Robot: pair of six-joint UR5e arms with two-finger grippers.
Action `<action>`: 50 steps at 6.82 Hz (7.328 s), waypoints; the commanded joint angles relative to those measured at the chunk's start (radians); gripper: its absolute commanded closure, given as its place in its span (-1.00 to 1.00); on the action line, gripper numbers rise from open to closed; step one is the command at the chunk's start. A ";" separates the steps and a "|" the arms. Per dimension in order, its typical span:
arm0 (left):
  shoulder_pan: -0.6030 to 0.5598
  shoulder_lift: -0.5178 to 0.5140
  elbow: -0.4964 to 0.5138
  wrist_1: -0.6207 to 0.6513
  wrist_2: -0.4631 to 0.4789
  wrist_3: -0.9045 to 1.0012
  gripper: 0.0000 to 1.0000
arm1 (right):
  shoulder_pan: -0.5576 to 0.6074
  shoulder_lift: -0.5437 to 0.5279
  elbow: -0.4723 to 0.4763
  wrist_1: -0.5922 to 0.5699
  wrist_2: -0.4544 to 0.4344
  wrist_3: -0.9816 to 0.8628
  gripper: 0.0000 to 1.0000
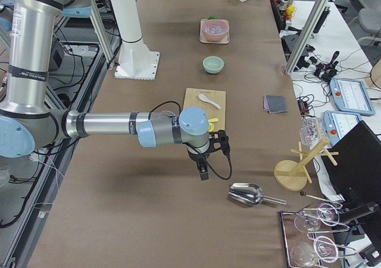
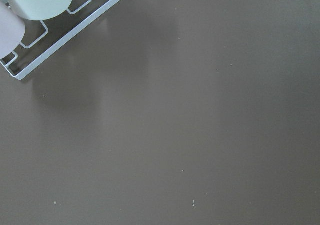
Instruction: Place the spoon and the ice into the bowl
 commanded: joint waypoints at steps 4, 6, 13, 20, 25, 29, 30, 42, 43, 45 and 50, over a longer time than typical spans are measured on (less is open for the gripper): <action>0.003 0.041 -0.025 -0.047 -0.037 -0.014 -0.95 | -0.001 -0.001 -0.007 0.004 0.003 0.002 -1.00; 0.003 0.028 -0.033 -0.045 -0.053 -0.013 -0.95 | -0.001 0.002 -0.011 0.042 0.005 0.007 -1.00; 0.003 0.023 -0.029 -0.133 -0.085 -0.109 -0.95 | -0.002 0.001 -0.011 0.047 0.066 0.005 -1.00; 0.098 -0.064 -0.039 -0.199 -0.196 -0.173 -0.95 | -0.301 0.083 0.009 0.307 -0.018 0.664 -0.88; 0.302 -0.153 -0.183 -0.182 -0.140 -0.399 -0.93 | -0.592 0.237 0.070 0.304 -0.204 1.101 -0.87; 0.403 -0.196 -0.197 -0.180 -0.041 -0.399 -0.93 | -0.747 0.322 0.056 0.295 -0.311 1.377 -0.80; 0.446 -0.212 -0.195 -0.162 -0.030 -0.399 -0.93 | -0.780 0.337 0.041 0.295 -0.345 1.414 -0.77; 0.595 -0.371 -0.249 -0.028 0.113 -0.407 -0.93 | -0.861 0.439 -0.109 0.298 -0.427 1.554 1.00; 0.621 -0.371 -0.249 -0.027 0.145 -0.407 -0.93 | -0.861 0.443 -0.111 0.300 -0.422 1.554 1.00; 0.656 -0.368 -0.269 -0.024 0.174 -0.408 -0.93 | -0.858 0.471 -0.097 0.292 -0.420 1.583 1.00; 0.730 -0.364 -0.322 0.093 0.240 -0.407 -0.93 | -0.912 0.795 -0.152 0.093 -0.483 1.851 1.00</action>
